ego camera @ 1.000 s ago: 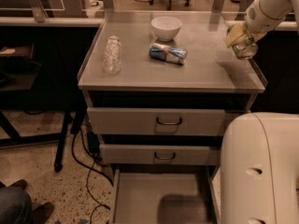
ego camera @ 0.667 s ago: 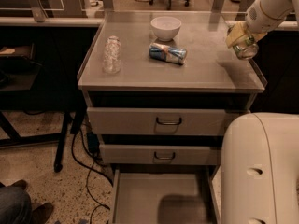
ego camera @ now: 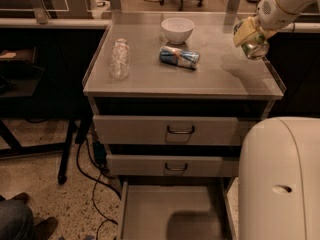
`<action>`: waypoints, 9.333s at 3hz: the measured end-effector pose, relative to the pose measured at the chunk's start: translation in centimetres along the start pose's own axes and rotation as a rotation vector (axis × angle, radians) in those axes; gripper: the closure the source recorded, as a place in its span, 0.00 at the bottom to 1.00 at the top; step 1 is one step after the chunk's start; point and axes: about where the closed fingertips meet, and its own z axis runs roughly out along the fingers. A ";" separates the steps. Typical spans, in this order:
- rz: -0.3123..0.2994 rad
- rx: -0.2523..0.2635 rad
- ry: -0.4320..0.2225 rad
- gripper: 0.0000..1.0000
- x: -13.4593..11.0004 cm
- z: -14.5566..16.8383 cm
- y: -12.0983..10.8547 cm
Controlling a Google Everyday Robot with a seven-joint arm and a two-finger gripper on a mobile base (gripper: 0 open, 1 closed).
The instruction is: Place green can into bottom drawer
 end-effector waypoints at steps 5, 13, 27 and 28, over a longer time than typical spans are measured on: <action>0.007 -0.175 0.017 1.00 4.6 -1.9 7.9; 0.266 -0.360 0.235 1.00 25.1 2.8 19.8; 1.107 -0.564 0.452 1.00 48.9 40.8 21.2; 1.219 -0.580 0.469 1.00 51.0 46.1 21.9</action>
Offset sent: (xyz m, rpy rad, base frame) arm -0.1348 0.0504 -0.0484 0.1253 0.1519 -0.0236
